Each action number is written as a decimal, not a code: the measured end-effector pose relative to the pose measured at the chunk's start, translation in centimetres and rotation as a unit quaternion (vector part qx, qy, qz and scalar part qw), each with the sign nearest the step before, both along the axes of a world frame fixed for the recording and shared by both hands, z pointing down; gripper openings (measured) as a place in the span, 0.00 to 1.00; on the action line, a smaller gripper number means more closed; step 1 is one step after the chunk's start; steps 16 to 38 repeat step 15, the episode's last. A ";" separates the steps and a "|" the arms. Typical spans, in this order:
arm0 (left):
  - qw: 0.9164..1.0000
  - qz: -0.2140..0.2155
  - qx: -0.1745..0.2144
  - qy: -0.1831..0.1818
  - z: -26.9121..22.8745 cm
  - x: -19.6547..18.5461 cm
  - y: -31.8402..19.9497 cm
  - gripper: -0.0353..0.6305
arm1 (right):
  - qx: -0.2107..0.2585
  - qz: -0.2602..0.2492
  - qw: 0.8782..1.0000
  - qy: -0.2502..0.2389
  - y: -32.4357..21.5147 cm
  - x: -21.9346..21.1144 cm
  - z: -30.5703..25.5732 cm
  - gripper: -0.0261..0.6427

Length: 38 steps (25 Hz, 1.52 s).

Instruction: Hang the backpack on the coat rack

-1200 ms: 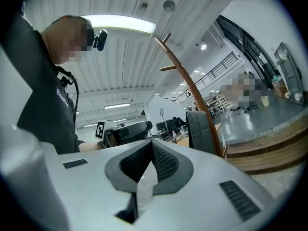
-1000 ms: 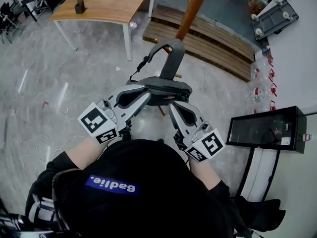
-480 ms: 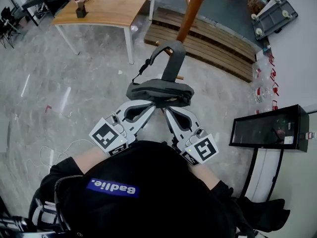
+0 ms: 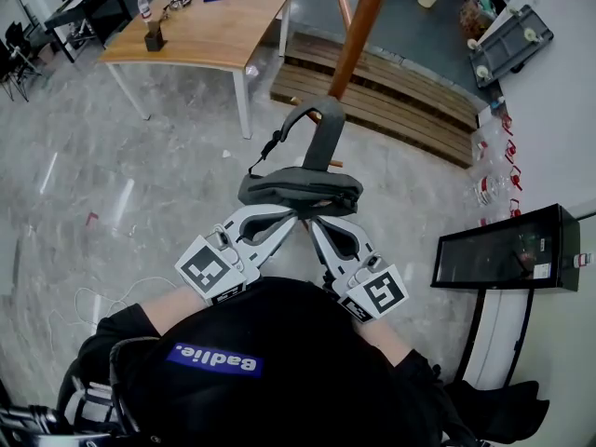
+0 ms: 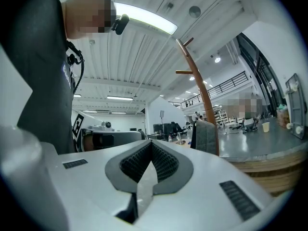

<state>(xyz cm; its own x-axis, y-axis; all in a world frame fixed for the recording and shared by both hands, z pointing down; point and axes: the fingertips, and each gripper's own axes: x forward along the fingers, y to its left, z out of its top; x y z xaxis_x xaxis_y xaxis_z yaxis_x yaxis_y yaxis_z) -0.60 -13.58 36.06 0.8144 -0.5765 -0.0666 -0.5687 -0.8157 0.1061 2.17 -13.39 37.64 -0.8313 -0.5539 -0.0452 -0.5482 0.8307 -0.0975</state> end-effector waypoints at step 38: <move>1.000 0.006 0.003 -0.014 0.1 0.2 -0.2 0.07 | -0.009 -0.012 1.000 0.001 -0.4 -0.3 0.1 0.05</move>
